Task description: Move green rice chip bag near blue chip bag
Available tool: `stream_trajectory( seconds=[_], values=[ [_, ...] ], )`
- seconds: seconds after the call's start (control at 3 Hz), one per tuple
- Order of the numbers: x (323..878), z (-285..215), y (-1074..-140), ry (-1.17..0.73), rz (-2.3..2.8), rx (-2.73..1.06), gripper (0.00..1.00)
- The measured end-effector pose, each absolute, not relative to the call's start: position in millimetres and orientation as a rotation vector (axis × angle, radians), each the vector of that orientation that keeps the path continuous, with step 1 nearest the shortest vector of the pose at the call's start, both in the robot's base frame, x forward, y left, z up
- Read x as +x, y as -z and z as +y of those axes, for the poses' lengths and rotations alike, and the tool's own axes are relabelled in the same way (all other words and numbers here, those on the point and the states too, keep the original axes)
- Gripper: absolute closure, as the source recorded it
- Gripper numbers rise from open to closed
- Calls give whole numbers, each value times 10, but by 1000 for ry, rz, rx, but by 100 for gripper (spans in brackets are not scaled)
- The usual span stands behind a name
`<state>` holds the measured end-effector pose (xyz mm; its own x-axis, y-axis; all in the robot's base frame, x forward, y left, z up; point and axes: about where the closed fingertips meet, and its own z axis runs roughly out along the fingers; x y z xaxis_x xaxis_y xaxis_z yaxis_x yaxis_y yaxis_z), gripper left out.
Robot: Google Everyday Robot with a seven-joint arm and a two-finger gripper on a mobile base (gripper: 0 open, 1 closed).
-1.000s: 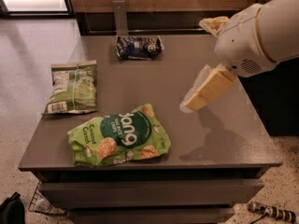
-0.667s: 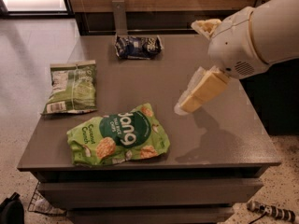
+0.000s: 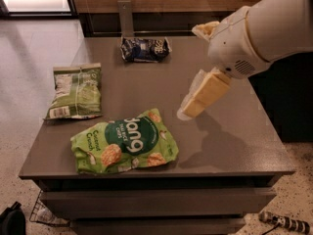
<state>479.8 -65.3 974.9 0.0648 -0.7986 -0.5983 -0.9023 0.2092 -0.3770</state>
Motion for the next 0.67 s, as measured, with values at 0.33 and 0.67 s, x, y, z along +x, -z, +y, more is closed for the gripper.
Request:
stream_trajectory(
  seconds=[0.33, 0.67],
  values=[
    [4830, -352, -9502, -246, 1788, -1722, 0],
    [4731, 19, -9148, -353, 1802, -1827, 0]
  ],
)
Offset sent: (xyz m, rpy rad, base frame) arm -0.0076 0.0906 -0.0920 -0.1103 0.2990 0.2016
